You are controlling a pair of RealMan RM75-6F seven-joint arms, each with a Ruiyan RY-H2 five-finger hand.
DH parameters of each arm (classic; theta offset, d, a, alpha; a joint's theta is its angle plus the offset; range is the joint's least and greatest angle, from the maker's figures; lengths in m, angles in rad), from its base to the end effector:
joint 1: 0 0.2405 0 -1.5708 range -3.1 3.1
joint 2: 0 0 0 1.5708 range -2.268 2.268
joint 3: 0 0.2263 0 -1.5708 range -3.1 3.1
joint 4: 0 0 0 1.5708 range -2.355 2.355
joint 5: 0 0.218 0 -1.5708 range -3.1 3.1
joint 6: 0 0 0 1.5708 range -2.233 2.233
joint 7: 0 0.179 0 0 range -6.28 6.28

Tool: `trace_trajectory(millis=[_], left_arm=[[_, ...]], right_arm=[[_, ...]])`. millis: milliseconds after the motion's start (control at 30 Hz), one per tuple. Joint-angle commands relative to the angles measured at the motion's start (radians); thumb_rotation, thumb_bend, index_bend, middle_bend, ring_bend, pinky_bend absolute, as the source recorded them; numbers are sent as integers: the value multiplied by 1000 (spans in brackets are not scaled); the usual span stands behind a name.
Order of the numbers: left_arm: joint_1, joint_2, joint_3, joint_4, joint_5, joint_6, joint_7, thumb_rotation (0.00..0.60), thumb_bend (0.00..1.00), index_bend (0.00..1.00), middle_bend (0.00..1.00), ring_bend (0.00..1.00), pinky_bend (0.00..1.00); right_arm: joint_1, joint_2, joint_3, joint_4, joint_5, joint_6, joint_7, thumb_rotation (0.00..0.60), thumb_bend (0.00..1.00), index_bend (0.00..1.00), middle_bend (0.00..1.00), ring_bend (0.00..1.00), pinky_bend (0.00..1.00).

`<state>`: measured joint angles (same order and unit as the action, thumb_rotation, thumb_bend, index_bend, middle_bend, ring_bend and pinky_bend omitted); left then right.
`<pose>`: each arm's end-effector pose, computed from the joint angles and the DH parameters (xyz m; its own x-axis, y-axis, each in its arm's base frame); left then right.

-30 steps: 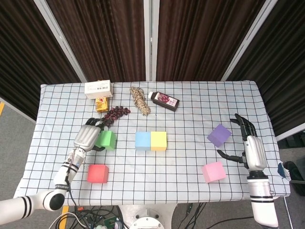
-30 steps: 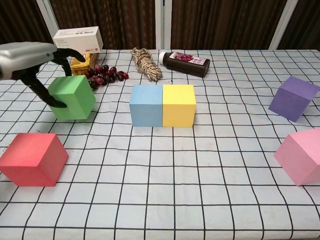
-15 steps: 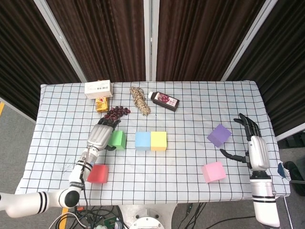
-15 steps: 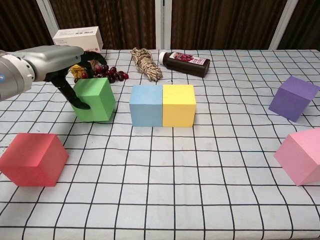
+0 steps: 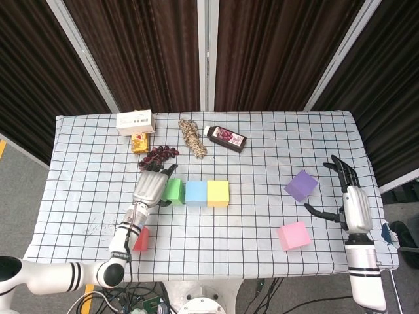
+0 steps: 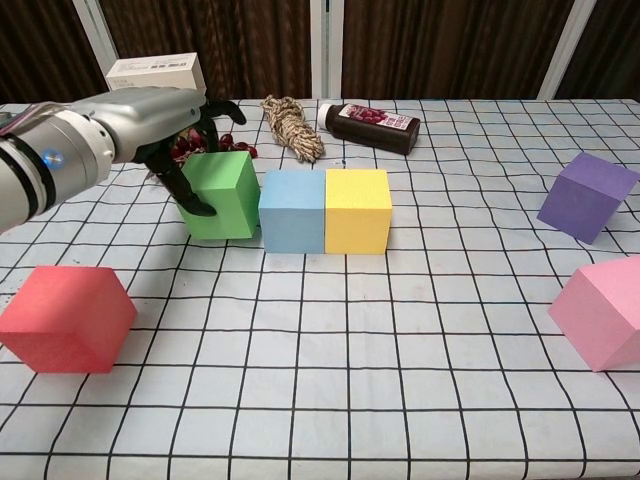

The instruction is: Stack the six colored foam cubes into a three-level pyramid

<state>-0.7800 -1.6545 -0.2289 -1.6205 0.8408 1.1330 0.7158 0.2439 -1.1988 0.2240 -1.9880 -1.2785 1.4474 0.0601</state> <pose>-0.0804 0.3404 -0.0490 0.4735 0.2355 0.8487 0.8697 -0.2774 -0.4082 -0.1753 -0.2695 0.1214 -0.1562 0.0590 0.9860 -0.9869 -0.0504 -0.1534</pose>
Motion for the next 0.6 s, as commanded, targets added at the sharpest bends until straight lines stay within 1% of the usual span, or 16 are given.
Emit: trace_trajectory(millis=[33,233,600], left_arm=[[-11,-13,3,11,-10,7,18,600,159,140,605,210,109],[-29,-21,5,-2,-59,8,58,600,159,140,596,210,104],[-51,-45,8,30,-73,21,72,600,160,140,601,210,103]], right_arm=[[-2,-2,-1,3,-4,2,-3,600,0,0,188,31,0],[-7,1,3,9,2,-5,6,600,0,0,188,31,0],[-9,-4,5,21,6,-16,11,600,0,0,188,31,0]])
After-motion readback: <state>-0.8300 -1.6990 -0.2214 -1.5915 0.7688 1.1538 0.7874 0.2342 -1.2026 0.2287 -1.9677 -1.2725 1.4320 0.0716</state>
